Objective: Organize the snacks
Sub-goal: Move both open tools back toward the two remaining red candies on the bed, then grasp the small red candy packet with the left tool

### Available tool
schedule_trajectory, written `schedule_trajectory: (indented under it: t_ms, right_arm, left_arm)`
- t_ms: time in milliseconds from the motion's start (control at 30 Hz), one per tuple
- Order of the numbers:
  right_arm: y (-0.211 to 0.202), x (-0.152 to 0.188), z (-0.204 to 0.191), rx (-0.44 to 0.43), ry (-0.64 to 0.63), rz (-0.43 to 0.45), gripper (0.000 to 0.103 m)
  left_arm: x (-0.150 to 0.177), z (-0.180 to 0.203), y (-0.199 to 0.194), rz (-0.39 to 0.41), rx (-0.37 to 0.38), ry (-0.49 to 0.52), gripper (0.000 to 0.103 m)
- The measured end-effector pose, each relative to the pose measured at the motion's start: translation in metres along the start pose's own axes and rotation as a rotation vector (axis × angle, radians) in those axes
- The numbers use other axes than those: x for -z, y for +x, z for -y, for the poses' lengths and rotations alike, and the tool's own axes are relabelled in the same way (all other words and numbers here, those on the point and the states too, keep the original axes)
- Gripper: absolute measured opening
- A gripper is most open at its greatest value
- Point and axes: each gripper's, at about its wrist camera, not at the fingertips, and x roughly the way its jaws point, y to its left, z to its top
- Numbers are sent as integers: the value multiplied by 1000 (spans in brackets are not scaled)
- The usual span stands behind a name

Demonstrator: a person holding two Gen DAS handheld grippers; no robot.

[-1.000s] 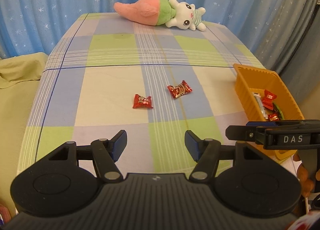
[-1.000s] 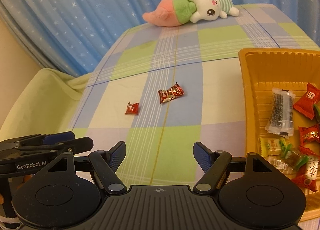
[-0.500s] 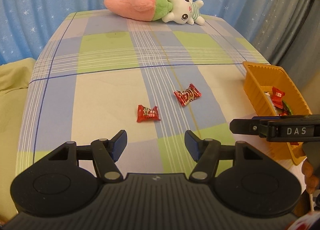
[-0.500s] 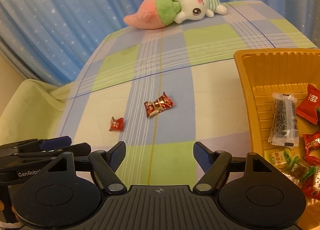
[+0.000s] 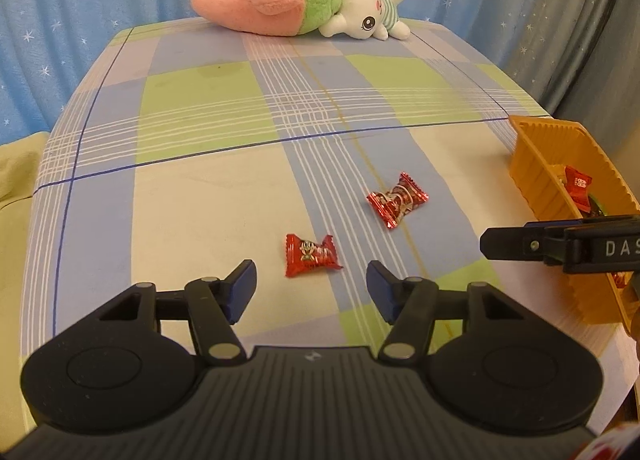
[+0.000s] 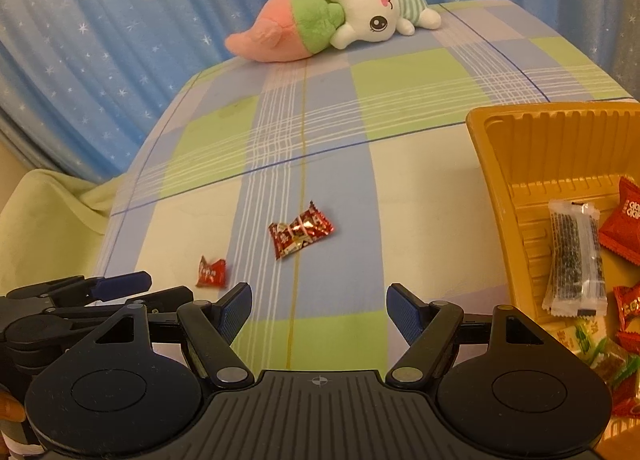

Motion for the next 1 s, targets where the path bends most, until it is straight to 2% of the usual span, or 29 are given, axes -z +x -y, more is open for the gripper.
schedule_trajectory:
  t_ms: [233,333,567,667,833,1000]
  right_arm:
    - [10,-7,2,12,0,2,74]
    - [13,-9,2,13,-3,-2,74]
    - [18,-8,2,10,-7,-10,74]
    - [20,-7,3,8,-12,-13,74]
    - [24,-8,1,5,-26,-19,74]
    - [29,-8,-2,-2,-54,-21,74]
  left_arm:
    - [-5,3,20,-1,6,20,55]
    - [-6,7,30,-18,1,40,47]
    - [-4,5,42,-34,-18,19,44]
    - [-5,5,44,-34,-26,21,40]
    - [-7,4,45,-33,-23,22,28]
    - [-6,2,43,-31,-21,17,26]
